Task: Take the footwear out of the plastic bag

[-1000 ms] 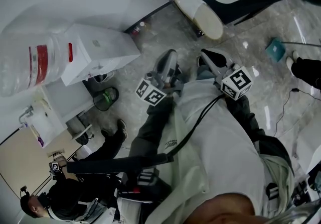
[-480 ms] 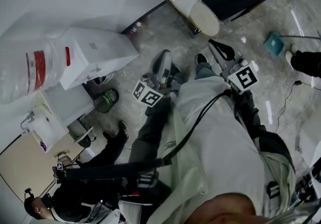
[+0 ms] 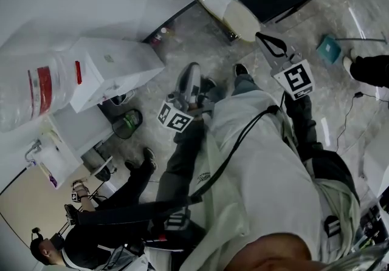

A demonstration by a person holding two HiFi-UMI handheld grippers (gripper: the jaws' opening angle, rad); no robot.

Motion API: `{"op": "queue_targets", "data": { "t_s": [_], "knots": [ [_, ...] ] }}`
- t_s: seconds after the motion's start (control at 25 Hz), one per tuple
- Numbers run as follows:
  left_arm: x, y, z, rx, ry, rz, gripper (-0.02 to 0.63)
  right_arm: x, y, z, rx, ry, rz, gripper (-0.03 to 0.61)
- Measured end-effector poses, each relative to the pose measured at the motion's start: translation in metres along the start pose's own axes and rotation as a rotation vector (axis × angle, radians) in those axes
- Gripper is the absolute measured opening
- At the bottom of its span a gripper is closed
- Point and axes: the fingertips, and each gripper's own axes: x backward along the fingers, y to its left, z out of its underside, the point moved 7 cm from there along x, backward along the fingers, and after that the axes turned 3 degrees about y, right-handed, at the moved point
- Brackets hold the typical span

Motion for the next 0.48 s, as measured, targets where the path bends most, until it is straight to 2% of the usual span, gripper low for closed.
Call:
{"op": "queue_targets", "data": {
  "t_s": [0.08, 0.16, 0.28, 0.4, 0.48],
  "knots": [
    [0.001, 0.001, -0.001, 0.001, -0.006, -0.007, -0.017, -0.001, -0.008, 0.0, 0.017, -0.008, 0.045, 0.002],
    [0.002, 0.002, -0.001, 0.003, -0.008, -0.013, -0.016, -0.004, -0.018, 0.005, -0.018, -0.029, 0.095, 0.002],
    [0.002, 0.002, -0.001, 0.001, -0.012, -0.019, -0.017, -0.009, -0.034, 0.022, -0.221, -0.091, 0.109, 0.002],
    [0.002, 0.002, -0.002, -0.001, -0.024, -0.028, -0.016, -0.014, -0.05, 0.048, -0.464, -0.18, 0.064, 0.003],
    [0.005, 0.003, -0.004, 0.001, -0.037, -0.041, -0.017, -0.018, -0.057, 0.067, -0.572, -0.196, 0.066, 0.012]
  ]
}}
